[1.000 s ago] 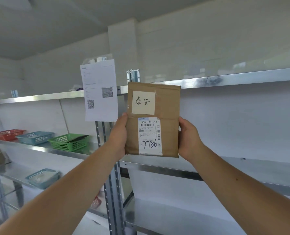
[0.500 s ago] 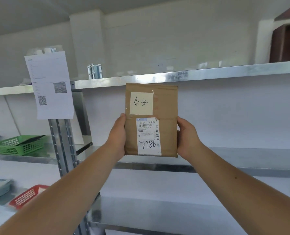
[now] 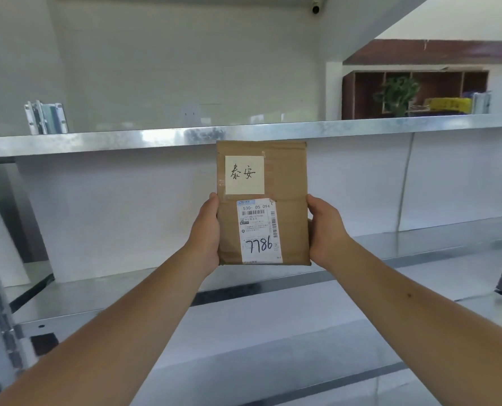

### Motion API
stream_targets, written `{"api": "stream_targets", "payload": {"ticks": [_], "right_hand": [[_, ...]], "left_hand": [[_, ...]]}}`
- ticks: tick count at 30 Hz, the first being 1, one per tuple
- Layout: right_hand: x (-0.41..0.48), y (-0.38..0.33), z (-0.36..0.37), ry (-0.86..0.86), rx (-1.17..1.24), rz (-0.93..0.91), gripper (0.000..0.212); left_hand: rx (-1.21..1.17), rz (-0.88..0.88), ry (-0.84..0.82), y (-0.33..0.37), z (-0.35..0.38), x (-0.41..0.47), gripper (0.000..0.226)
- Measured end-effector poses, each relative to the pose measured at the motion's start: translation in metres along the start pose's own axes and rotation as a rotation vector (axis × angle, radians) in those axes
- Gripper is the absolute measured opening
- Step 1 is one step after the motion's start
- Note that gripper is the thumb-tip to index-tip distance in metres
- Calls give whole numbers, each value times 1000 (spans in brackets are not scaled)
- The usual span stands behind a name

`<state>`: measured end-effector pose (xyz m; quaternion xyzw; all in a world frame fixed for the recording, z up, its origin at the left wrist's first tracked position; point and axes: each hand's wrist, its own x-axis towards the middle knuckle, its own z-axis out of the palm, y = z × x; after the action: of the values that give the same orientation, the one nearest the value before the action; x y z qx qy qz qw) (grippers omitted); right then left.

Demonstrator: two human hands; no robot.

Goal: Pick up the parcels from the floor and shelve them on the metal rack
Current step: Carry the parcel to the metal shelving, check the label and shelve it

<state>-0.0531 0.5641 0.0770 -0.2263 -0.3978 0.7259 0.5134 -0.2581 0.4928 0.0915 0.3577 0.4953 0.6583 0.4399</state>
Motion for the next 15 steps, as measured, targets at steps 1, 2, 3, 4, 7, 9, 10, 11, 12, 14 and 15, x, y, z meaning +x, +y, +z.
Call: {"api": "stream_targets", "payload": {"ticks": [1, 2, 3, 4, 7, 9, 10, 11, 12, 14, 15], "right_hand": [[-3, -3, -5, 18, -5, -8, 49], [-6, -6, -10, 37, -9, -15, 50], [-8, -9, -16, 58, -9, -22, 52], [-11, -12, -21, 79, -8, -32, 55], [-22, -20, -37, 154, 6, -72, 57], [-32, -24, -47, 198, 4, -97, 56], [-37, -26, -51, 218, -1, -107, 57], [-43, -28, -56, 238, -5, -118, 57], [-48, -30, -60, 263, -9, -129, 58], [-59, -34, -70, 320, -12, -146, 60], [-65, -35, -75, 349, -10, -155, 62]], "left_hand": [[-5, -12, -25, -1, 6, 3, 55], [-9, -22, -49, -3, 12, 5, 55], [-8, -31, -74, -4, 17, 7, 55], [-4, -38, -98, -5, 23, 9, 56], [13, -53, -161, -11, 42, 15, 55], [24, -68, -203, -16, 54, 16, 55], [28, -75, -224, -18, 61, 16, 54], [30, -79, -242, -21, 67, 17, 54], [32, -83, -260, -24, 74, 17, 53], [38, -94, -297, -31, 88, 16, 53], [41, -99, -317, -34, 95, 16, 52]]}}
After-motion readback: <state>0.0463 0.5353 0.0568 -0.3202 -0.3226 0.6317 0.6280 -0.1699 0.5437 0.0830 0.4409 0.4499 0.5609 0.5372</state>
